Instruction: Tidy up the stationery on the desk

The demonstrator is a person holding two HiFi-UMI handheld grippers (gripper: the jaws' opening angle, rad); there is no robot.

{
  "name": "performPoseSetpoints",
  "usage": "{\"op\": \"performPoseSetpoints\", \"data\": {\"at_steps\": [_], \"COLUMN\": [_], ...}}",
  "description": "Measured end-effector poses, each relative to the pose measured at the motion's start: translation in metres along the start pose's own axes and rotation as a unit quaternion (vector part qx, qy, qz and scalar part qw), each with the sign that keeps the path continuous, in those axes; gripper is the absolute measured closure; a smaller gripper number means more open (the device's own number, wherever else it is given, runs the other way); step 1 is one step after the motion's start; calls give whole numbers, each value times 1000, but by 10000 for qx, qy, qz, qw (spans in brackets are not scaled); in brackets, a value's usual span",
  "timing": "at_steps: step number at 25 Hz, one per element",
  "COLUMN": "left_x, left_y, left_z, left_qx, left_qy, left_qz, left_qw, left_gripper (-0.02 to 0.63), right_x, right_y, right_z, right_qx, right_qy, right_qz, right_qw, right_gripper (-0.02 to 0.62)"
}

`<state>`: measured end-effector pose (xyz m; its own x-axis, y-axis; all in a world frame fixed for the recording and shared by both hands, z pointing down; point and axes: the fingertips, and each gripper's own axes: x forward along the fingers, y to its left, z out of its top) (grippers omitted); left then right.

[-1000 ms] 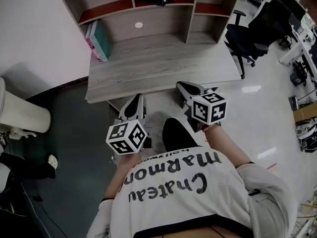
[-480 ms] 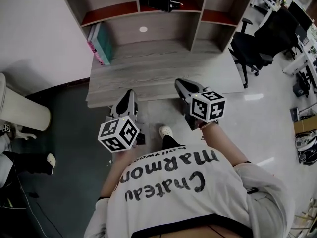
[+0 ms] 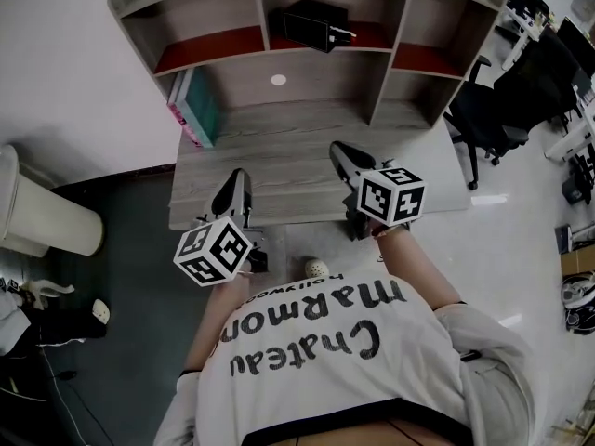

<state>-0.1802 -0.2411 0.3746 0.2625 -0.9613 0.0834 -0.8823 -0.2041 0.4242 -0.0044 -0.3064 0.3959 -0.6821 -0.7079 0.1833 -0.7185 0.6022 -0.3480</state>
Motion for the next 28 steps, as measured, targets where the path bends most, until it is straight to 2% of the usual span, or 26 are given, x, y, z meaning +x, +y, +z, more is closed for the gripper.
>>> {"op": "performPoseSetpoints", "data": {"at_steps": [10, 17, 21, 28], "left_x": [56, 84, 93, 100], "left_y": [13, 25, 35, 54], "left_z": [39, 50, 49, 47], "left_qx": [195, 329, 317, 247], "left_qy": [-345, -421, -388, -367], "left_qz": [164, 269, 382, 627], "left_qw": [9991, 9982, 9980, 9970], "left_gripper": [589, 589, 589, 589], "right_x": [43, 71, 85, 109], "right_y": [-39, -50, -54, -69], "right_z": [86, 119, 138, 168], "right_qx": [-171, -343, -705, -1326], "right_qy": [-622, -830, -903, -885], "right_qz": [123, 306, 356, 232], "right_qw": [9978, 9955, 9928, 9869], "right_gripper": [581, 581, 578, 469]}}
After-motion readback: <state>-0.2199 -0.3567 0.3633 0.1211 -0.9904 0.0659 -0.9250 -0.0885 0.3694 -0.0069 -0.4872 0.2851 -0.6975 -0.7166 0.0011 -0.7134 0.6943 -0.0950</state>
